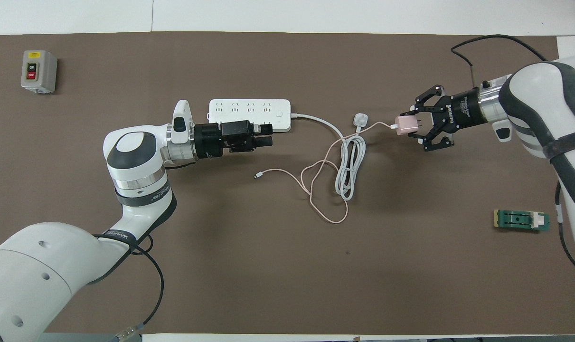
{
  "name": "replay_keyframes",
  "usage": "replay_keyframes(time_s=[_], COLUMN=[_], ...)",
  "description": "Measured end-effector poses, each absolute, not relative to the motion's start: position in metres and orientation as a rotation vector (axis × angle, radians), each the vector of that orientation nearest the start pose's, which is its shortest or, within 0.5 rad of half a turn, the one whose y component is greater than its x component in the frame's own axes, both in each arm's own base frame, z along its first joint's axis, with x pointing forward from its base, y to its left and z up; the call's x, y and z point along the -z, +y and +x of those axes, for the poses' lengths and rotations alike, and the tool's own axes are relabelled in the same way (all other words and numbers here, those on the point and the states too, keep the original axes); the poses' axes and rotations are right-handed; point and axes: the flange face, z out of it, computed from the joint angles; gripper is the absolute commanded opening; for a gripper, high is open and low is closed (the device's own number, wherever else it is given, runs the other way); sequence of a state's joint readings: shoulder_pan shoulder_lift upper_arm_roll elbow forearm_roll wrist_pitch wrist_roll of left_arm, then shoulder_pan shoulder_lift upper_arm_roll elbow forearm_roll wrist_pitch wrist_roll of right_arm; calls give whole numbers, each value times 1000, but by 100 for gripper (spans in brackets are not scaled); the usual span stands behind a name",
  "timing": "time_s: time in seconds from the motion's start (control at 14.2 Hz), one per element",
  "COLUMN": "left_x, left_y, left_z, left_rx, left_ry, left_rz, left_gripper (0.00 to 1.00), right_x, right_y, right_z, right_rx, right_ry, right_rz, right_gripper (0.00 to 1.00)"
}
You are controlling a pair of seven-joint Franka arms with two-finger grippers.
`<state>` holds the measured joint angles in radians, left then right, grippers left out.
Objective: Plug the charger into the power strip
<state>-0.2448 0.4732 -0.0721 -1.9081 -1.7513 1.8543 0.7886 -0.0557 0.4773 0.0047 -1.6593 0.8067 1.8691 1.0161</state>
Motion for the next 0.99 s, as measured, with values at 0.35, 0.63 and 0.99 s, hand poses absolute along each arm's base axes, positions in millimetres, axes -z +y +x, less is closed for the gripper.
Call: replay_keyframes(time_s=[0.35, 0.63, 0.99], left_x=[-286, -289, -293], left_y=[-264, -263, -253], left_z=[578, 579, 583], left_rx=[15, 8, -7], left_ry=[45, 37, 36], left_rz=[1623, 1618, 1609], left_gripper=[100, 100, 100], right_x=[-359, -365, -367], right_y=[138, 216, 273], right_z=[665, 653, 636], right_rx=[-762, -733, -748], right_ry=[1688, 1678, 1660], right_rz=[-1861, -1886, -1907], right_gripper=[0, 0, 0])
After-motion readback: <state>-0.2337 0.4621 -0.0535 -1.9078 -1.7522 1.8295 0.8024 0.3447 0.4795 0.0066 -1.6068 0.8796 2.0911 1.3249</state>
